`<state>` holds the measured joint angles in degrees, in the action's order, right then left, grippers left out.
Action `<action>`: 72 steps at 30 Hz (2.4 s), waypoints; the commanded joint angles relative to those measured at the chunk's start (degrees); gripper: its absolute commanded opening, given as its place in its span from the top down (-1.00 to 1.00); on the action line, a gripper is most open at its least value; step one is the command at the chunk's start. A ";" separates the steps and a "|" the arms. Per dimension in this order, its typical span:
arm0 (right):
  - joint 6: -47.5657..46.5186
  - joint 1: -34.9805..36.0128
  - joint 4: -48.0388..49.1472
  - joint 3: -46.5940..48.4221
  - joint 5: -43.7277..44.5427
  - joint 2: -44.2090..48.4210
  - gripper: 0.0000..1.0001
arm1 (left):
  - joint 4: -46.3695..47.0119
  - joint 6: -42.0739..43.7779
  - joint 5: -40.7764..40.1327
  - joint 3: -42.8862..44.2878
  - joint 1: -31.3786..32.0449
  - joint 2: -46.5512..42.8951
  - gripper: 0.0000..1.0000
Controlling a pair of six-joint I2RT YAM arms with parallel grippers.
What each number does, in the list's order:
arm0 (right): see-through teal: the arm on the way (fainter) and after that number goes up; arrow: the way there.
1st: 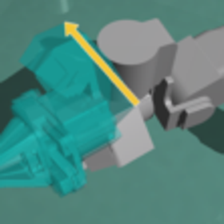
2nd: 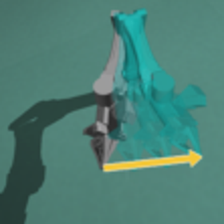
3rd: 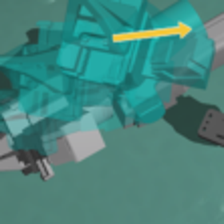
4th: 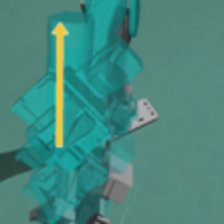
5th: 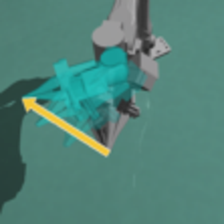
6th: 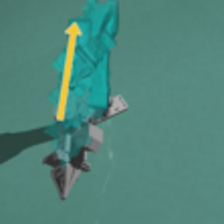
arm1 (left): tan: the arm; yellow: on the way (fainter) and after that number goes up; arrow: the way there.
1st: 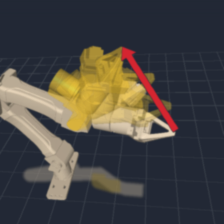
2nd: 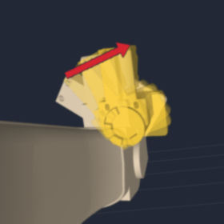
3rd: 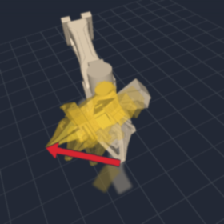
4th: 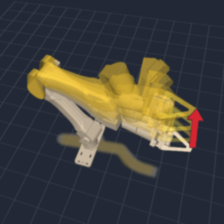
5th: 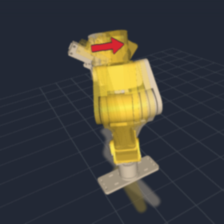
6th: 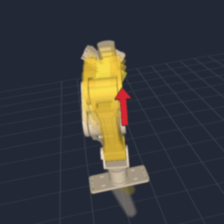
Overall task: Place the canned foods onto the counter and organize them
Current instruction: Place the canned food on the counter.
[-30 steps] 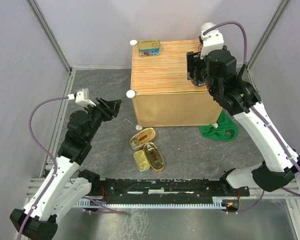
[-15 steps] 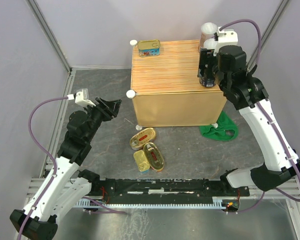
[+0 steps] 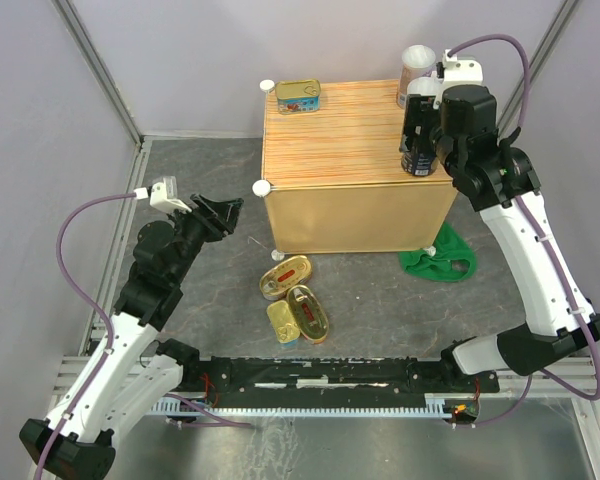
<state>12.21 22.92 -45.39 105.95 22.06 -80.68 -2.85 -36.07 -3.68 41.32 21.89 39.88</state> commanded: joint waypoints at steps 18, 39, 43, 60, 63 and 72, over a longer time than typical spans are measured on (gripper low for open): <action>0.16 -0.73 2.31 4.46 1.04 1.19 0.37 | 2.68 2.28 1.39 1.84 0.15 -0.37 -0.25; 0.89 -0.71 0.00 6.99 -1.15 0.14 -0.92 | 1.12 1.93 0.81 1.83 0.15 -2.08 -0.34; 0.89 -0.73 0.05 7.45 -1.07 0.71 -0.94 | 0.87 1.93 0.44 1.92 0.13 -2.52 -0.37; 0.45 2.75 -0.78 12.01 -5.40 4.82 -0.99 | -1.50 -0.06 2.91 -1.55 0.15 -3.12 -0.46; -0.49 6.73 -1.68 13.25 -3.98 4.37 -0.99 | -1.62 -0.65 3.88 -2.64 0.17 -3.61 -0.45; -2.77 23.26 -1.88 10.88 3.96 3.61 -1.00 | -2.86 -0.46 10.84 -4.29 0.15 -3.24 -0.46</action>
<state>11.03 41.50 -47.86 117.69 21.54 -77.17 -5.91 -36.16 2.20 37.56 21.89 36.97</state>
